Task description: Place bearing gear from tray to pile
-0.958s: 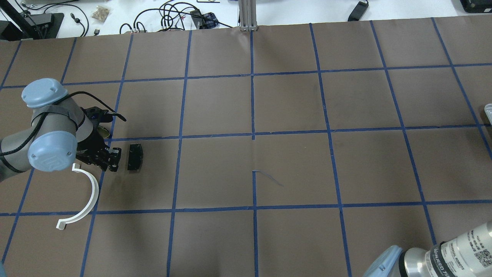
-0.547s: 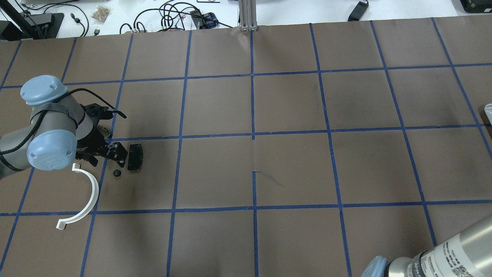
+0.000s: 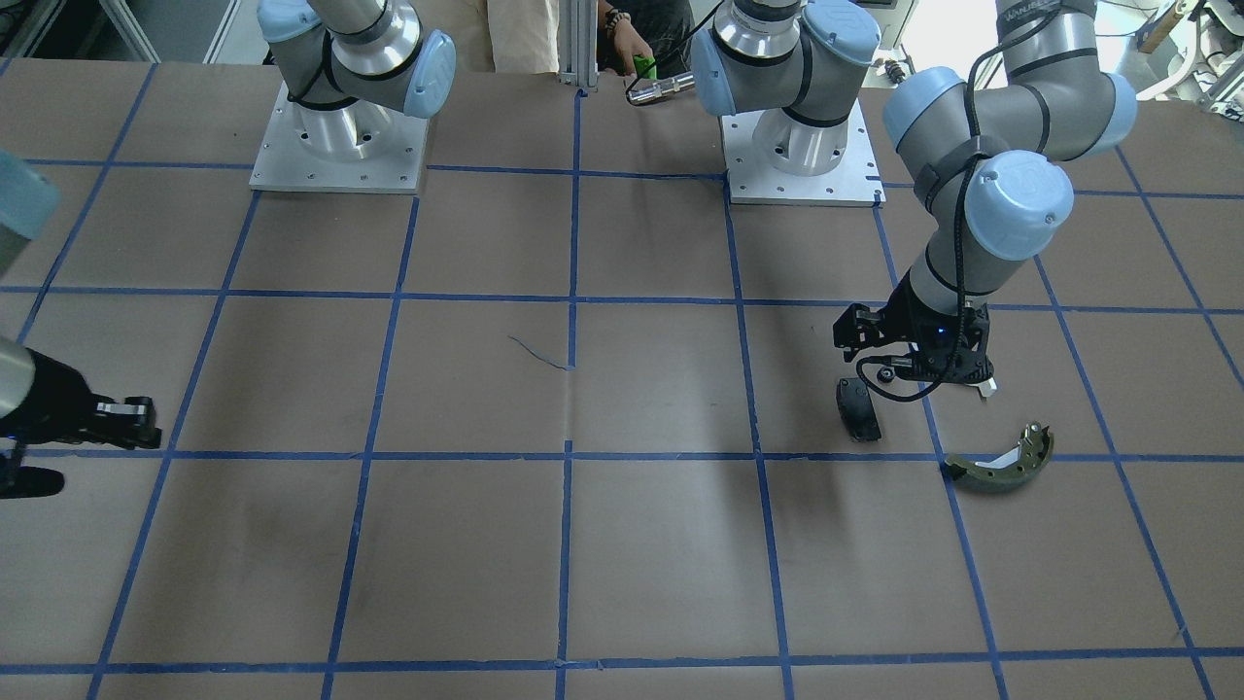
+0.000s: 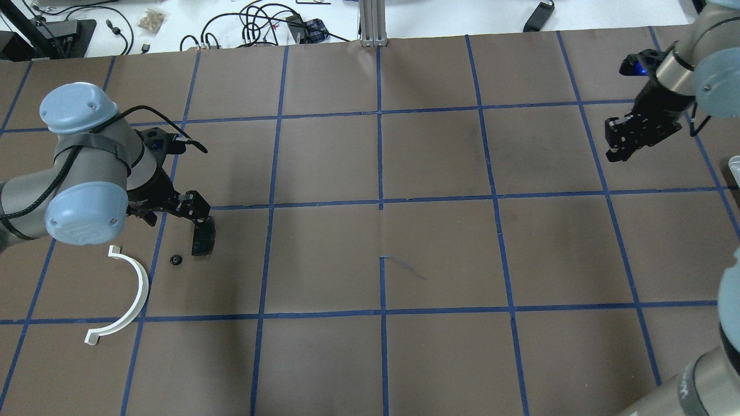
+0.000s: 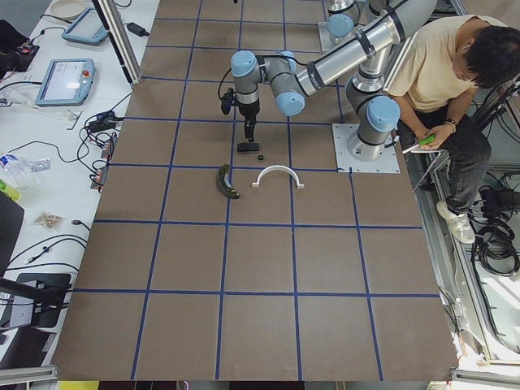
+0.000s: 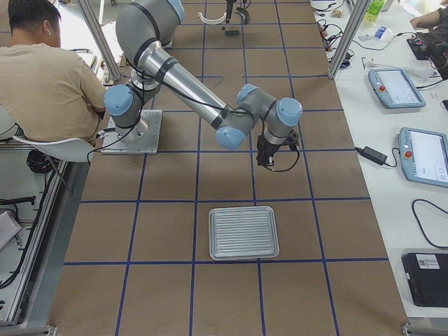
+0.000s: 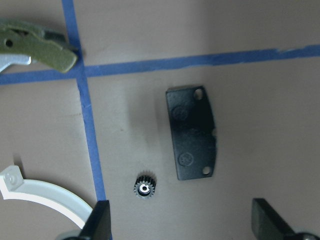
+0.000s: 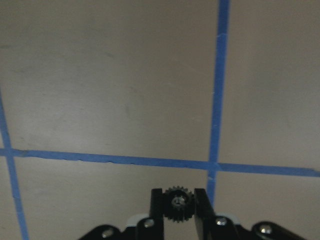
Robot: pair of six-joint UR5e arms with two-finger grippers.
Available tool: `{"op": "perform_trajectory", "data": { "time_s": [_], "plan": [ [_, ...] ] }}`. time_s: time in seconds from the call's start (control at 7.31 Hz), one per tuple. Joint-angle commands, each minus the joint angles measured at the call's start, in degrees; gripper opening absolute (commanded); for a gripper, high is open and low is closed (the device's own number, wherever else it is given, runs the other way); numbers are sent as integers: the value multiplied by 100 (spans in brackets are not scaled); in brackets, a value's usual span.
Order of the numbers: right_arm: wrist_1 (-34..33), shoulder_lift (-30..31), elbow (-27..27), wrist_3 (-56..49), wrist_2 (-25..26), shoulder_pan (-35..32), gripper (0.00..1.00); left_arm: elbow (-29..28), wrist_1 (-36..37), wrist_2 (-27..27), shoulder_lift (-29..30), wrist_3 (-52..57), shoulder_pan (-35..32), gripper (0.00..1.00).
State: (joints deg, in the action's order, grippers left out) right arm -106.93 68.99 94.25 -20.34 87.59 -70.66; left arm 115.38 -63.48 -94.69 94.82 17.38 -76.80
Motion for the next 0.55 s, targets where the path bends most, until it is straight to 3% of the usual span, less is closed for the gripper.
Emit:
{"op": "perform_trajectory", "data": {
  "time_s": [0.0, 0.27, 0.41],
  "plan": [
    [-301, 88, 190, 1702, -110, -1094, 0, -705, -1342, 12, -541, -373, -264, 100],
    [-986, -26, 243, 3300, -190, -2052, 0, -1899, -2690, 20, -632, -1259, -807, 100],
    [-1232, -87, 304, 3761, -216, -2465, 0, -2261, -2861, 38, -745, -1472, -1298, 100]
  ]
}}
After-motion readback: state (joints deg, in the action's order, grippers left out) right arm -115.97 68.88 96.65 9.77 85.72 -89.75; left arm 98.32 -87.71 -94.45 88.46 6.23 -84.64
